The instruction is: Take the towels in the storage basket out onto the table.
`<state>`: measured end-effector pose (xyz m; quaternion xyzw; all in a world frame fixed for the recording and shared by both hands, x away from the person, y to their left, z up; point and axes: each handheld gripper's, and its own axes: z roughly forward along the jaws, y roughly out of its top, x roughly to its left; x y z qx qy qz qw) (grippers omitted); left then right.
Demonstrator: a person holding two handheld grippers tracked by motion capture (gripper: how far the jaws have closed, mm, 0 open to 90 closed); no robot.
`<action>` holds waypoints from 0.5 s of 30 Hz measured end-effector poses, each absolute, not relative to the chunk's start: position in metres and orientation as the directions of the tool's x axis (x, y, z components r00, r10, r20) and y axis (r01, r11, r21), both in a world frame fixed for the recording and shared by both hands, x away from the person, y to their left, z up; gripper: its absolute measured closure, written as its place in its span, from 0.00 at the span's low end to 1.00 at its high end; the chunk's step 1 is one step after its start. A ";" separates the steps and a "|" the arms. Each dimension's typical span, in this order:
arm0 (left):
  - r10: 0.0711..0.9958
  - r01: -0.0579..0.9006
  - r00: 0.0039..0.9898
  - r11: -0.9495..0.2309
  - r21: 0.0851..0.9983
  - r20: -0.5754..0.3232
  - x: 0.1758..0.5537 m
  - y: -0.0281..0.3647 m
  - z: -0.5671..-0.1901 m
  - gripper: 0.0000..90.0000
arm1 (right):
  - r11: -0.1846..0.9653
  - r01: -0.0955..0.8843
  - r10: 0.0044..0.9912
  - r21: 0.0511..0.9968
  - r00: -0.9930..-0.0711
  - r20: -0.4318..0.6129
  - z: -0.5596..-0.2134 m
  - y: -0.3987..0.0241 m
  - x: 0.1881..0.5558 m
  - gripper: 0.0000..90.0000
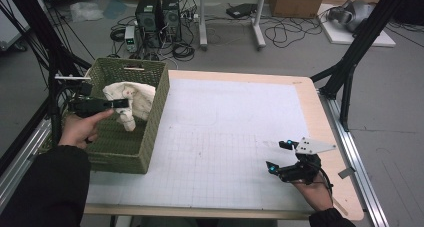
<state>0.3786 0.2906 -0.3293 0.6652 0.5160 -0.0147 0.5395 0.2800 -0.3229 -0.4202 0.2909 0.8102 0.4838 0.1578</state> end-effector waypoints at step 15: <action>0.582 0.665 0.528 0.170 0.727 -0.618 0.382 0.268 -0.315 0.94 | 0.363 0.312 0.624 0.878 -0.781 0.020 -0.420 -0.323 0.280 0.11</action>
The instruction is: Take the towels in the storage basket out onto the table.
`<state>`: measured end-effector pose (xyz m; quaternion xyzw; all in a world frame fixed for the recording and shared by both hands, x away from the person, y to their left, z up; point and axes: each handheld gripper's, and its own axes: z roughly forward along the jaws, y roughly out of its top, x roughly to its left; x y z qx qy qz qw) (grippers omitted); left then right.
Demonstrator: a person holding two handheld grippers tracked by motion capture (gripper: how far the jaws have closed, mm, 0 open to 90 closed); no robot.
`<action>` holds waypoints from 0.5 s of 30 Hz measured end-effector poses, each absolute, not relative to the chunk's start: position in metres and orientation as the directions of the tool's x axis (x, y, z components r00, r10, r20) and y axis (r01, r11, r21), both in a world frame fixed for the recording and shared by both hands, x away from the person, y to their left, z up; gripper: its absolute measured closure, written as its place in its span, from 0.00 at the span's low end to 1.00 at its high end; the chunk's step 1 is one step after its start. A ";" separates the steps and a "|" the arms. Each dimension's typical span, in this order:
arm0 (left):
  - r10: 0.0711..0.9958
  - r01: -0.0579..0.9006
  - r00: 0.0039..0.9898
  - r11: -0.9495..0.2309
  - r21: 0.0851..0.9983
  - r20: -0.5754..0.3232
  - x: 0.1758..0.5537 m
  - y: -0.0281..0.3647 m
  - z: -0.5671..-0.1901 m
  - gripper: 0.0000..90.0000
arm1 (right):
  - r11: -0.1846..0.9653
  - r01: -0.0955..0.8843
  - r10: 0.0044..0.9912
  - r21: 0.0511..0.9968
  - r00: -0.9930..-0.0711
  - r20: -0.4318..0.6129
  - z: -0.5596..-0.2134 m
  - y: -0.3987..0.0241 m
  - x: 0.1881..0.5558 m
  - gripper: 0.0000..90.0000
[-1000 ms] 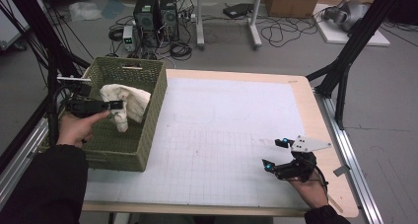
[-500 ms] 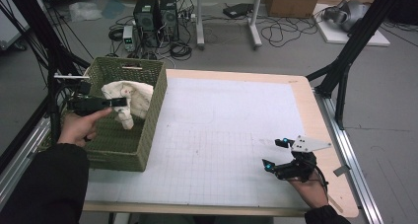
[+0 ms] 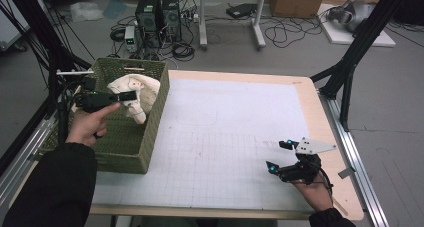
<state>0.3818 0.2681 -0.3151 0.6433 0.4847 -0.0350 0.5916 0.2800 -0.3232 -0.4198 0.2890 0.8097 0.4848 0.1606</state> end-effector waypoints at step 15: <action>0.533 0.646 0.594 0.131 0.752 -0.603 0.387 0.234 -0.302 0.94 | 0.362 0.308 0.622 0.880 -0.783 0.018 -0.419 -0.323 0.280 0.11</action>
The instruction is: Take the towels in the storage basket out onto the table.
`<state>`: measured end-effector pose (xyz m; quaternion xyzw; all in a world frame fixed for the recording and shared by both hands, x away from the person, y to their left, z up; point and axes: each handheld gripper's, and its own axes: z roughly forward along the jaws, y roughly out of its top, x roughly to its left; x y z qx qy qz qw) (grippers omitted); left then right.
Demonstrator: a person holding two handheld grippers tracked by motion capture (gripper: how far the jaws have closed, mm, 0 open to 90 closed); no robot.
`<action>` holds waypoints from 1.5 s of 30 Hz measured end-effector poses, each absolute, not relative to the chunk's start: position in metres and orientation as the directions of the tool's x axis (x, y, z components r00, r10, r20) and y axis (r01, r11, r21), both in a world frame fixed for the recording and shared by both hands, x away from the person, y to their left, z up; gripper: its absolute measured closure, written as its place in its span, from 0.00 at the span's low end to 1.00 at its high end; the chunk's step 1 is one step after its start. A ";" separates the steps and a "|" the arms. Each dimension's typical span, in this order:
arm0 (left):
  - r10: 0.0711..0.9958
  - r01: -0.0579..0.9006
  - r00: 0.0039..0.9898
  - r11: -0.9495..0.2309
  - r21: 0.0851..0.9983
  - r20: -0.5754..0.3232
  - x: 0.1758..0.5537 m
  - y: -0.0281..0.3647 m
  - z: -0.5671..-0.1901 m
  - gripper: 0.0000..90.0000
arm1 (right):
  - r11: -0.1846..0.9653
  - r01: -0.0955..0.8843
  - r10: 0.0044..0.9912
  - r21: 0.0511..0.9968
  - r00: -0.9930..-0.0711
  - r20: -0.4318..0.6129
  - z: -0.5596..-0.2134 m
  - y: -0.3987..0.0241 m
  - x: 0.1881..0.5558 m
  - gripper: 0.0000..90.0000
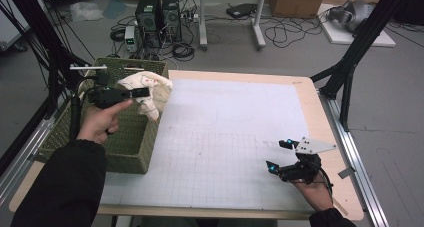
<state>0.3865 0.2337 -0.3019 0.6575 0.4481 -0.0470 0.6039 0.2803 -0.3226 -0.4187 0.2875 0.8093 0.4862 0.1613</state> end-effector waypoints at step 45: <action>0.440 0.650 0.697 -0.055 0.758 -0.566 0.398 0.123 -0.309 0.94 | 0.360 0.291 0.616 0.887 -0.788 0.009 -0.416 -0.323 0.280 0.11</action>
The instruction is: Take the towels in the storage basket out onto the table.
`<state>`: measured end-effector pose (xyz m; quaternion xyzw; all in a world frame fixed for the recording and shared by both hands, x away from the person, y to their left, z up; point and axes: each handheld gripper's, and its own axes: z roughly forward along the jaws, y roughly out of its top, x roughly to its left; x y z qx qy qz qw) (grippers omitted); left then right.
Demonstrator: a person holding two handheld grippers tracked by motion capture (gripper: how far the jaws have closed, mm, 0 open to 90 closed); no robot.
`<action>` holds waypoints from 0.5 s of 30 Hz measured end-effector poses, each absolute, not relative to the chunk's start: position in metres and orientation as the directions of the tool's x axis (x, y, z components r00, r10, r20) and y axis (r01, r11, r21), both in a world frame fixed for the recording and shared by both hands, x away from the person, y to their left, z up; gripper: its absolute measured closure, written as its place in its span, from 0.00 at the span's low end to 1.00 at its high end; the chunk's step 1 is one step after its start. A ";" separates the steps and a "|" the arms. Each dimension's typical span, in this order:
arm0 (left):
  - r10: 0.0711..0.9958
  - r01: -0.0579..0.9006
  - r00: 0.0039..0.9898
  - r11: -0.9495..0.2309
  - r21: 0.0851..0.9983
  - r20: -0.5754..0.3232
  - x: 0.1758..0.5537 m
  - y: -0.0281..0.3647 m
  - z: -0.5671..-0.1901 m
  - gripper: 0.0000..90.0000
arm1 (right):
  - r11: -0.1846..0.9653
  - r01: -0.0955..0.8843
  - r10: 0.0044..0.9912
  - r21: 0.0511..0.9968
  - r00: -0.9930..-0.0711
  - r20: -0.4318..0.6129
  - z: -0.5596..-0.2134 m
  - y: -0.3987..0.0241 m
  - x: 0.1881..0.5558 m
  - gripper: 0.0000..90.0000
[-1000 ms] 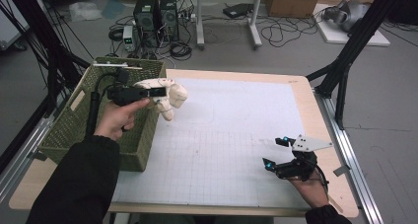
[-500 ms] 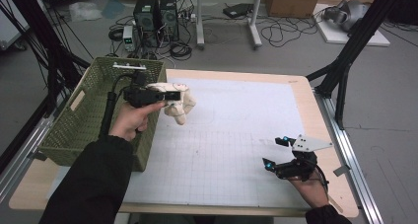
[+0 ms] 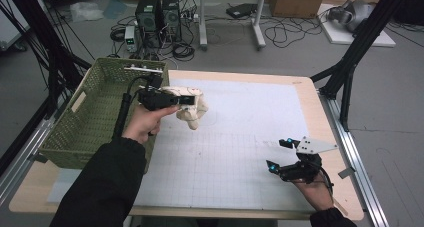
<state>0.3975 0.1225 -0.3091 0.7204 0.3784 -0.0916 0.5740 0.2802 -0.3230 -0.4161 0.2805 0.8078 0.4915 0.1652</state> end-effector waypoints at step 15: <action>0.409 0.646 0.723 -0.111 0.756 -0.557 0.398 0.092 -0.314 0.94 | 0.356 0.291 0.614 0.888 -0.789 0.013 -0.416 -0.323 0.280 0.11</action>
